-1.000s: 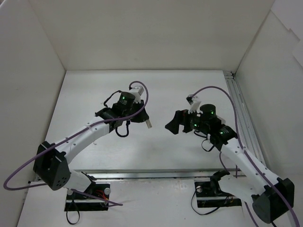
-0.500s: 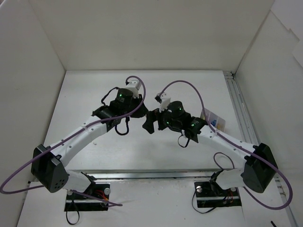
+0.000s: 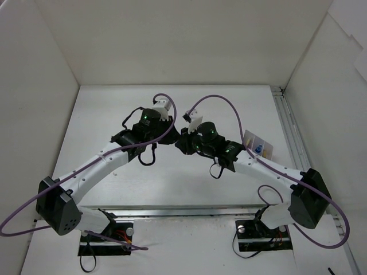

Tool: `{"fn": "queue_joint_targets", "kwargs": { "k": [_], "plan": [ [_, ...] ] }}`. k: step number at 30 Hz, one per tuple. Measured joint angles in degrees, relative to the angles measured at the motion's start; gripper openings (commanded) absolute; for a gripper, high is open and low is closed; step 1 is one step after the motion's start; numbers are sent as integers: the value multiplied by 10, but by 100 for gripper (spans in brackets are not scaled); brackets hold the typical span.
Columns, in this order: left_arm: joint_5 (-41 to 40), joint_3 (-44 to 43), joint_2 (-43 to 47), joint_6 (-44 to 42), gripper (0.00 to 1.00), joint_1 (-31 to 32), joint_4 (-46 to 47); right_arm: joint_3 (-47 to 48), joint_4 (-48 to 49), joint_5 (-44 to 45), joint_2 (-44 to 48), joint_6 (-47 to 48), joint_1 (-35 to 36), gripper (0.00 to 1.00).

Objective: Sort the stationery into containers
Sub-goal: Place the stationery in the storage box.

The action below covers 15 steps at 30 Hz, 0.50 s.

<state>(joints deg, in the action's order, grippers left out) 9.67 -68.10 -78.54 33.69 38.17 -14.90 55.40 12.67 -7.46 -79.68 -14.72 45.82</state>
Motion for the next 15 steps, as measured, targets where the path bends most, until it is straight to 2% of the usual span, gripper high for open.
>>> {"fn": "queue_joint_targets", "kwargs": {
  "k": [1, 3, 4, 5, 11, 15],
  "plan": [
    [0, 1, 0, 0, 3, 0, 1, 0, 0, 2, 0, -4, 0, 0],
    [0, 1, 0, 0, 27, 0, 1, -1, 1, 4, 0, -3, 1, 0],
    [-3, 1, 0, -1, 79, 0, 1, -3, 0, 9, 2, -3, 1, 0],
    [-10, 1, 0, -7, 99, 0, -2, -6, -3, 16, 5, -4, 1, 0],
    [-30, 0, 3, -6, 100, -9, -31, -52, -50, 110, 70, -33, -13, 0],
    [-49, 31, 46, -5, 100, -29, -32, -105, -118, 205, 188, -75, -100, 0]
  ]
}}
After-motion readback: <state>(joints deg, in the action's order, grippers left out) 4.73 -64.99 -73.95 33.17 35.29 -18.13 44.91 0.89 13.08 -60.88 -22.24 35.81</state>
